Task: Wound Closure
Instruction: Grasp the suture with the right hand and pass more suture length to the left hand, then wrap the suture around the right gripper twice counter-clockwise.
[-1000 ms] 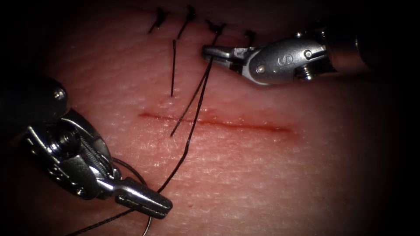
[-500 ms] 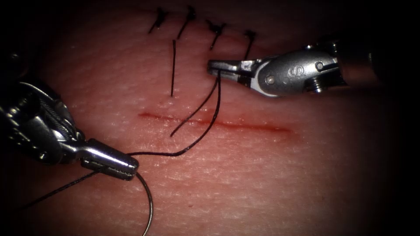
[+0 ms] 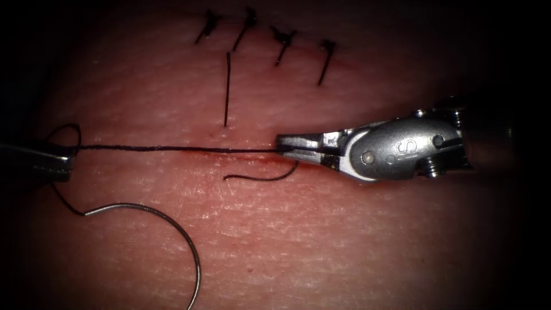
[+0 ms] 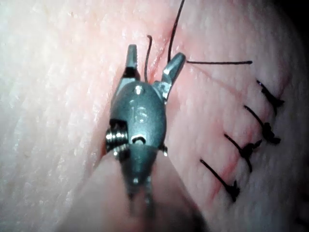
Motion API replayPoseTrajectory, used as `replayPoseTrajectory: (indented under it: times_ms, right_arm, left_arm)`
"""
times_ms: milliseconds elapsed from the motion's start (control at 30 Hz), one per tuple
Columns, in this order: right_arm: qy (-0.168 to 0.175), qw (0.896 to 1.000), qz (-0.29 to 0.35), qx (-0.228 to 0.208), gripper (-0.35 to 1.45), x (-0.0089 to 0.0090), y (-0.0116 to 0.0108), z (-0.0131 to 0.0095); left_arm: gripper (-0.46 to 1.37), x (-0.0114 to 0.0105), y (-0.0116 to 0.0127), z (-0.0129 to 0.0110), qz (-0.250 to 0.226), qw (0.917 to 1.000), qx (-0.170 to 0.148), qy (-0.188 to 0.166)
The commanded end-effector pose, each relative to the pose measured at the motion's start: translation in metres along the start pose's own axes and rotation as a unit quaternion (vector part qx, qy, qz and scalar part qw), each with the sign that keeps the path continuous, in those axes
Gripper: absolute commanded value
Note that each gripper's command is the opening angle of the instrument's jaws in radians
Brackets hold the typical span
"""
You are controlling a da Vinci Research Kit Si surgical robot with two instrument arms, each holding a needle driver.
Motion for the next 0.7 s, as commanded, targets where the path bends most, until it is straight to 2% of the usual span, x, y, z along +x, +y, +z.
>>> replayPoseTrajectory:
  times_ms: [33,67,100,233,400,500,700]
  right_arm:
    - [0.004,1.000,0.011,0.002,1.21,0.0002,-0.0005,-0.0003]
    - [0.009,1.000,0.016,0.003,1.27,0.0005,-0.0011,-0.0006]
    - [0.012,1.000,0.018,0.005,1.25,0.0008,-0.0015,-0.0010]
    - [0.018,0.999,0.029,0.013,1.32,0.0021,-0.0013,-0.0023]
    - [0.038,0.998,0.045,0.012,1.30,0.0042,0.0010,-0.0052]
    - [0.063,0.996,0.059,0.003,1.29,0.0057,0.0025,-0.0077]
    - [0.061,0.995,0.078,-0.034,1.14,0.0071,0.0045,-0.0111]
  left_arm:
    - [-0.35,-0.0002,0.0004,0.0000,0.004,1.0000,0.000,-0.005]
    - [-0.35,-0.0005,0.0007,-0.0001,0.002,0.9999,0.002,-0.011]
    - [-0.35,-0.0008,0.0010,-0.0003,0.000,0.9998,0.006,-0.017]
    - [-0.35,-0.0017,0.0013,-0.0009,-0.005,0.9992,0.016,-0.037]
    - [-0.35,-0.0025,0.0014,-0.0012,-0.010,0.9966,0.036,-0.073]
    - [-0.35,-0.0035,0.0017,-0.0014,-0.016,0.9949,0.045,-0.088]
    - [-0.35,-0.0046,0.0025,-0.0016,-0.029,0.9938,0.052,-0.094]
